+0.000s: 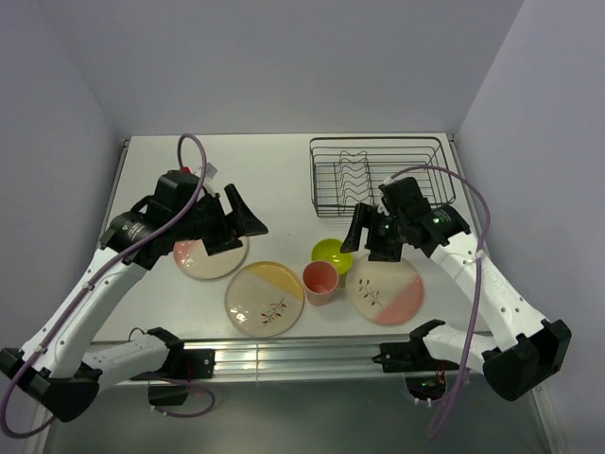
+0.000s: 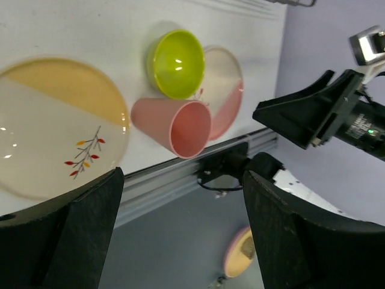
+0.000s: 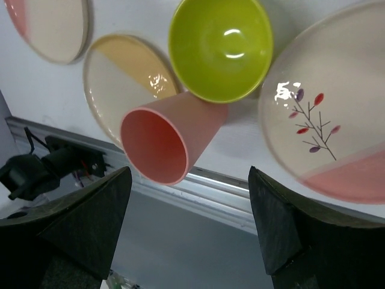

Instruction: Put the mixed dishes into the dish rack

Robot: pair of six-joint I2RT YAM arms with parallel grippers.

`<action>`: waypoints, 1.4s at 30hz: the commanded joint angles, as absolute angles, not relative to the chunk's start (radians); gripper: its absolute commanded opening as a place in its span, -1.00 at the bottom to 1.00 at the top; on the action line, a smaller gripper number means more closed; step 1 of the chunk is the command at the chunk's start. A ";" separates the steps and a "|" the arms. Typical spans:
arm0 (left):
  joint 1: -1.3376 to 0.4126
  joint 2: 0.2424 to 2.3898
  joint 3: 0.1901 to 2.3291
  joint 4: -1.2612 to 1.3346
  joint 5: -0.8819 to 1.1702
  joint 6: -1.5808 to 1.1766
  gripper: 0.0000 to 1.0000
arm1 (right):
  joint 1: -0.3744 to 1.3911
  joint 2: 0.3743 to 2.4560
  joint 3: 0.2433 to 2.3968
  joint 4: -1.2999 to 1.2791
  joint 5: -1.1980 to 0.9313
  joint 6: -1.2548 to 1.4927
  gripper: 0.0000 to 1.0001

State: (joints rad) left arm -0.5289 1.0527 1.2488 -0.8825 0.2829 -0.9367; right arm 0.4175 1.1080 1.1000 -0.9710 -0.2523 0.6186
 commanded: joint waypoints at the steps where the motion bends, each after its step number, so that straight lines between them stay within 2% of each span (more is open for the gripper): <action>1: -0.665 1.104 1.353 -0.942 0.106 -0.930 0.73 | 0.457 1.124 1.153 -0.982 -0.235 0.601 0.70; 5: -0.827 1.199 1.422 -1.003 -0.014 -0.960 0.74 | 0.468 1.123 1.173 -1.000 -0.190 0.588 0.69; 8: -0.893 1.241 1.395 -0.999 -0.035 -0.986 0.74 | 0.466 1.106 1.198 -1.035 -0.124 0.580 0.70; 12: -0.930 1.296 1.384 -0.988 -0.046 -0.970 0.72 | 0.466 1.077 1.229 -1.068 -0.058 0.578 0.71; 16: -0.934 1.351 1.436 -0.997 -0.074 -0.928 0.73 | 0.414 1.115 1.164 -1.057 -0.063 0.571 0.72; 22: -0.934 1.390 1.587 -0.996 -0.063 -0.870 0.73 | 0.387 1.209 1.088 -0.915 -0.052 0.578 0.61; 28: -0.934 1.358 1.641 -0.986 -0.040 -0.844 0.73 | 0.388 1.281 0.963 -0.685 -0.083 0.650 0.41; 34: -0.933 1.295 1.622 -1.026 -0.071 -0.854 0.74 | 0.390 1.374 0.925 -0.604 -0.057 0.680 0.26; 40: -0.930 1.249 1.597 -1.040 -0.083 -0.873 0.73 | 0.419 1.459 0.900 -0.528 -0.060 0.696 0.19; 42: -0.928 1.243 1.594 -1.046 -0.084 -0.880 0.73 | 0.428 1.489 0.903 -0.516 -0.058 0.704 0.10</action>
